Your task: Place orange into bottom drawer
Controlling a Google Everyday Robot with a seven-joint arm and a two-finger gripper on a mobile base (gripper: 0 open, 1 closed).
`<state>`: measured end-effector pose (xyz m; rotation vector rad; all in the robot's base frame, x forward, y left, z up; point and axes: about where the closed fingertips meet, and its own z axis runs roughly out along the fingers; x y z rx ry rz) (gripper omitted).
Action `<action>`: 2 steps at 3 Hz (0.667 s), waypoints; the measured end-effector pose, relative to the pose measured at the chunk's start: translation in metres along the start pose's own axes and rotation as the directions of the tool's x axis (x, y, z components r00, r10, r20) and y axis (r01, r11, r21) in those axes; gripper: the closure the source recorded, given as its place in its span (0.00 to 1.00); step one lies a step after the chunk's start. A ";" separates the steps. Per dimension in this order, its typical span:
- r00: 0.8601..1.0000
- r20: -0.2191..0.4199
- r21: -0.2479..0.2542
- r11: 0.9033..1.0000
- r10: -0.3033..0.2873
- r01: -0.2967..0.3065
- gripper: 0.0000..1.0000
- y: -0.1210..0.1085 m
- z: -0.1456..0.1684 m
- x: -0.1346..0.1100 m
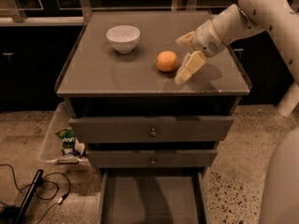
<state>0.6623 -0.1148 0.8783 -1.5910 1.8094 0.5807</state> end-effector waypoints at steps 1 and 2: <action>0.999 0.017 -0.009 0.999 0.030 -0.030 0.00 -0.012 0.011 0.001; 0.999 0.016 -0.008 0.999 0.032 -0.032 0.00 -0.023 0.019 -0.003</action>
Offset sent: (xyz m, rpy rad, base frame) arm 0.0412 0.0144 -0.0040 0.0172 0.0193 -0.0250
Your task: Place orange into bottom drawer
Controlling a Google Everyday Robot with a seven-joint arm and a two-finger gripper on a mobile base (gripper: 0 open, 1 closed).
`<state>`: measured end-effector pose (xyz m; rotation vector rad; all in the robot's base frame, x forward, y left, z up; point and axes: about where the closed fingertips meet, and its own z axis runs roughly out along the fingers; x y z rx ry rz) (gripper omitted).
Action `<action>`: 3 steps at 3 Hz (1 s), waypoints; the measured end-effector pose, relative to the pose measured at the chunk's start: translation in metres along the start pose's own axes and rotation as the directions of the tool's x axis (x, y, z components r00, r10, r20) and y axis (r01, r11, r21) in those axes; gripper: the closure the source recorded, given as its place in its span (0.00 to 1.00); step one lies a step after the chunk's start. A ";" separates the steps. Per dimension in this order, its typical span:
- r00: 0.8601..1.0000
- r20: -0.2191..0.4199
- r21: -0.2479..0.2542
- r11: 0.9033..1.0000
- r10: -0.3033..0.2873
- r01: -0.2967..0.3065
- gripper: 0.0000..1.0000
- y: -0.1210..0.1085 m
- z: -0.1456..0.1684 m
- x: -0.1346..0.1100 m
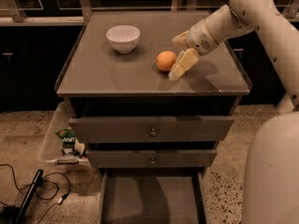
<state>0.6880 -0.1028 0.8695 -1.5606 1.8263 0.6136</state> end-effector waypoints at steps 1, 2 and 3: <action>1.000 0.007 -0.027 1.000 -0.006 0.006 0.00 -0.010 0.021 -0.012; 1.000 0.007 -0.028 1.000 -0.006 0.006 0.00 -0.010 0.021 -0.012; 1.000 0.007 -0.028 1.000 -0.006 0.006 0.17 -0.010 0.021 -0.012</action>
Offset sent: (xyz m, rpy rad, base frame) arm 0.0217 0.0276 -0.0034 0.0120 0.0206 0.0414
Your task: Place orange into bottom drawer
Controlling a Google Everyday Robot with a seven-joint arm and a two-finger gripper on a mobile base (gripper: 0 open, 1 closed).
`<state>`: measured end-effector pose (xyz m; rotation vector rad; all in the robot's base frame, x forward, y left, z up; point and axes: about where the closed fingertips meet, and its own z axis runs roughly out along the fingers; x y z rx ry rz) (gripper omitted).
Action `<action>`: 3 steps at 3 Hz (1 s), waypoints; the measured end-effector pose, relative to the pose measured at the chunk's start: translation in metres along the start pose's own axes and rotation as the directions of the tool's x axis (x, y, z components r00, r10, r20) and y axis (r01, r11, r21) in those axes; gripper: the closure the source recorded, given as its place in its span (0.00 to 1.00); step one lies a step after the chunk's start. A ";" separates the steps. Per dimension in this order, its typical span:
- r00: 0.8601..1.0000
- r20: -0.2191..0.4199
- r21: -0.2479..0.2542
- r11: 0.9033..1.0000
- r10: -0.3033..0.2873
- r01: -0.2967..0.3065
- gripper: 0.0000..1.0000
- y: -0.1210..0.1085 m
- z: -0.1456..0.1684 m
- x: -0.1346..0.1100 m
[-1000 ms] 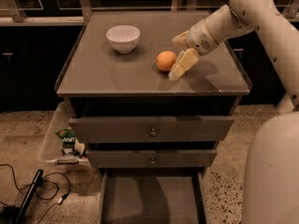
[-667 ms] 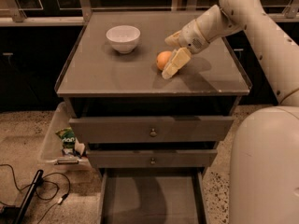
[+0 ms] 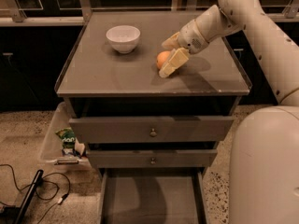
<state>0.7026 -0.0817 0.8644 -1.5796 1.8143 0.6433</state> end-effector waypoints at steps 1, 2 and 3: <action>1.000 0.000 0.000 1.000 0.000 0.000 0.41 0.000 0.000 0.000; 1.000 0.000 0.000 1.000 0.000 0.000 0.64 0.000 0.000 0.000; 1.000 0.000 0.000 1.000 0.000 0.000 0.87 0.000 0.000 0.000</action>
Offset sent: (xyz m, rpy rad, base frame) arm 0.0000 0.0000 0.0000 0.0000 0.0000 0.0000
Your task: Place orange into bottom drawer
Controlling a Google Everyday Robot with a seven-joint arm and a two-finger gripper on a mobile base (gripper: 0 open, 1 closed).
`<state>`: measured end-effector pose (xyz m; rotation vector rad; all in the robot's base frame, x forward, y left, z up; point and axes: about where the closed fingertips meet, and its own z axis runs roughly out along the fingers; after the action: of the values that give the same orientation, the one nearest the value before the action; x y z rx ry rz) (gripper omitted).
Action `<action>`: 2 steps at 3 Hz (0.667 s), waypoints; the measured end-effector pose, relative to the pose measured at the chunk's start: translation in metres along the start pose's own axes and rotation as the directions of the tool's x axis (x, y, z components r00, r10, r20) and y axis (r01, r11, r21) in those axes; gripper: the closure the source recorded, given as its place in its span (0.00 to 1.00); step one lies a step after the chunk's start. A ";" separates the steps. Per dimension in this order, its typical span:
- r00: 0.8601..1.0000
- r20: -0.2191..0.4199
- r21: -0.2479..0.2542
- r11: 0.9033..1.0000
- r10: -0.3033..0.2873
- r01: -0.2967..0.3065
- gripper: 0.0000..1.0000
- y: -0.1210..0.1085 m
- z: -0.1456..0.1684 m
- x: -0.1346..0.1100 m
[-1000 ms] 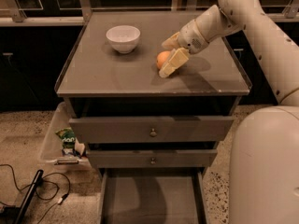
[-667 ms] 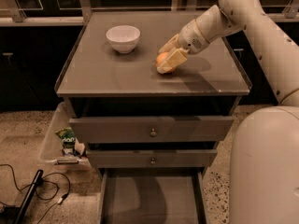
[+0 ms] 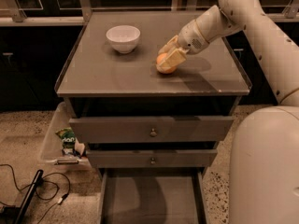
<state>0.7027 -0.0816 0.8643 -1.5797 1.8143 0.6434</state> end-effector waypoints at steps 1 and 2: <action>1.000 0.000 0.000 1.000 0.000 0.000 1.00 0.000 0.000 0.000; 1.000 0.000 0.000 1.000 0.000 0.000 1.00 0.000 0.000 0.000</action>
Offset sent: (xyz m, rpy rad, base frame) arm 0.0000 0.0000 0.0000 0.0000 0.0000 0.0000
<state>0.7027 -0.0816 0.8643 -1.5797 1.8143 0.6435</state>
